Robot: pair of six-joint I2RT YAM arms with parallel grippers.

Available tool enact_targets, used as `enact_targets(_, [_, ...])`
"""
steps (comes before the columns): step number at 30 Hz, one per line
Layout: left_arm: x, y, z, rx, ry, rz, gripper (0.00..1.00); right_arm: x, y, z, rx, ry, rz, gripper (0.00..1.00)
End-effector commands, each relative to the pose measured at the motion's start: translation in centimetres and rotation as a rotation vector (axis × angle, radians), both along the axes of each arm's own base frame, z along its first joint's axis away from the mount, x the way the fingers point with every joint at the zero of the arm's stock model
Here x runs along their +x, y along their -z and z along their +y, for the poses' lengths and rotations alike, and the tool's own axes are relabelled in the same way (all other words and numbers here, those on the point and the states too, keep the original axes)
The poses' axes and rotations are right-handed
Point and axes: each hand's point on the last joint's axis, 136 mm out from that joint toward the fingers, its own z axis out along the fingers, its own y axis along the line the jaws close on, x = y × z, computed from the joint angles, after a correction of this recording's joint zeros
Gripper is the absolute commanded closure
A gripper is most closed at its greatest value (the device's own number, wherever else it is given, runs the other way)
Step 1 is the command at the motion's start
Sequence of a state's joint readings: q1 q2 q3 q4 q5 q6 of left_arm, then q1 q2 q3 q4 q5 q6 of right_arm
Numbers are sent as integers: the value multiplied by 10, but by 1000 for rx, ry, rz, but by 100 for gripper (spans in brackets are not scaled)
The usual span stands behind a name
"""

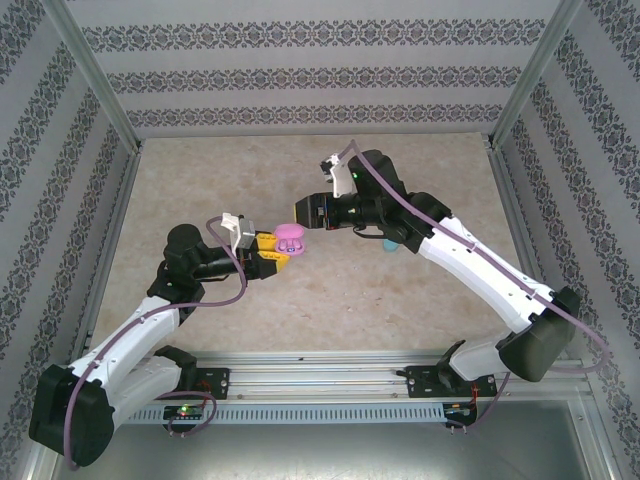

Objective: Insert the wireless bluetooth earbuds into the charging case

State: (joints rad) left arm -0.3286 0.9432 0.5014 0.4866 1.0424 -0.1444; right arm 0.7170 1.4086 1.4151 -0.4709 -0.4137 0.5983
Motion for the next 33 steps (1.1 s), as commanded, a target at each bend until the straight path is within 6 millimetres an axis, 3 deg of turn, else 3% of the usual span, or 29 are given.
enact_targets(1, [-4,-16,-5,-24,30,-29,77,-7,-10,0,57,-22,2,49])
enact_targets(16, [6,-21,-6,-51,10,-12,76,-23,14,-8,94,-7,91,47])
enact_targets(25, [2,-23,-7,-53,30,-16,76,5,4,-26,99,110,79,47])
enact_targets(33, [2,-25,-7,-55,33,-13,76,13,12,3,120,22,149,48])
